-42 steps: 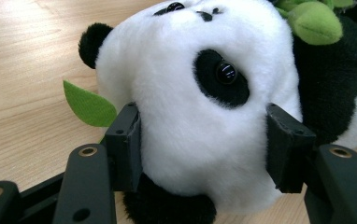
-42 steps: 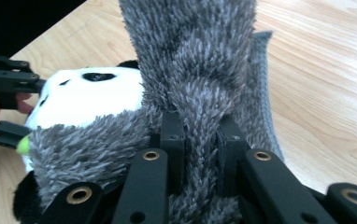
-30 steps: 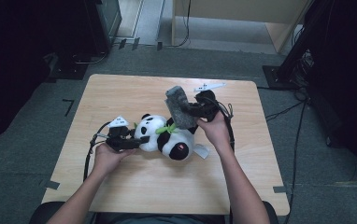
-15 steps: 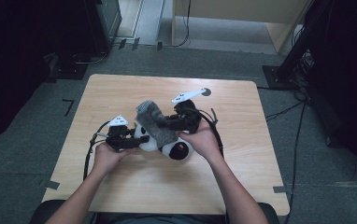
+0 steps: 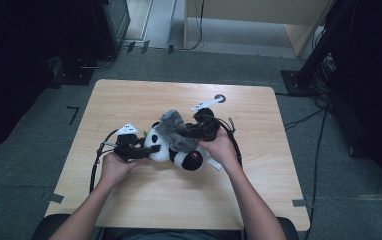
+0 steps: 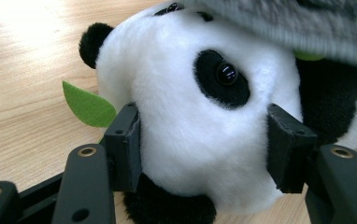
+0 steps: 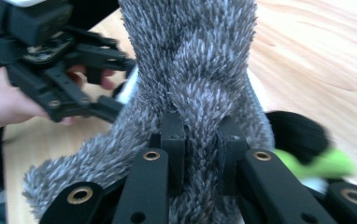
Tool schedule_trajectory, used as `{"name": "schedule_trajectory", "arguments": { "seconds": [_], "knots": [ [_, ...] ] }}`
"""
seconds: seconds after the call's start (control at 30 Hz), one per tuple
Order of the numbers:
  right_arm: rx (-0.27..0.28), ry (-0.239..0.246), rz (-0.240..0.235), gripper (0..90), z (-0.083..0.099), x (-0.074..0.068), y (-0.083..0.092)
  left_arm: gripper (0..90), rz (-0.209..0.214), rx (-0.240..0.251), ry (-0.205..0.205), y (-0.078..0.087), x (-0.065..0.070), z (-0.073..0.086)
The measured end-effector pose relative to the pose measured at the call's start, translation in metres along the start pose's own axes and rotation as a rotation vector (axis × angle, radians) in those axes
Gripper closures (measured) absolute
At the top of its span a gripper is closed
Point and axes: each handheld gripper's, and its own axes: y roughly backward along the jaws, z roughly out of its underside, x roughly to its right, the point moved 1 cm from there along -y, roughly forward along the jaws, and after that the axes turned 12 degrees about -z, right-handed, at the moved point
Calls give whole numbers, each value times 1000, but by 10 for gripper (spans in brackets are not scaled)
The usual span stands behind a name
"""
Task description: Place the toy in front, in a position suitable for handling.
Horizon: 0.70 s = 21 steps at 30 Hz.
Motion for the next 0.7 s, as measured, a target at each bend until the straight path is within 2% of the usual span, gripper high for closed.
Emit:
{"name": "schedule_trajectory", "arguments": {
  "seconds": [0.03,0.1,0.13,0.23,0.37,0.43,0.57,0.6,0.63,0.67,0.7],
  "knots": [
    [0,0,0,779,0,0,0,394,1,0,-1,0,0,0],
    [15,-13,40,780,2,9,7,394,2,1,-1,0,0,0],
    [15,-13,40,780,2,9,7,394,2,1,-1,0,0,0],
    [29,-29,80,780,4,17,13,394,2,3,2,0,0,0],
    [28,-29,190,781,6,25,25,392,5,8,7,0,-1,1],
    [47,-45,218,781,7,29,32,391,5,12,7,0,-1,1],
    [88,-46,219,793,4,25,42,387,2,17,5,0,-1,1],
    [103,-40,212,795,2,21,44,385,2,17,8,0,-1,1],
    [121,-16,200,796,-5,11,48,384,2,19,12,0,0,1],
    [121,-16,200,796,-5,11,48,384,2,19,12,1,0,1],
    [156,9,165,797,-12,-1,50,383,2,21,18,1,0,1]
  ]
}}
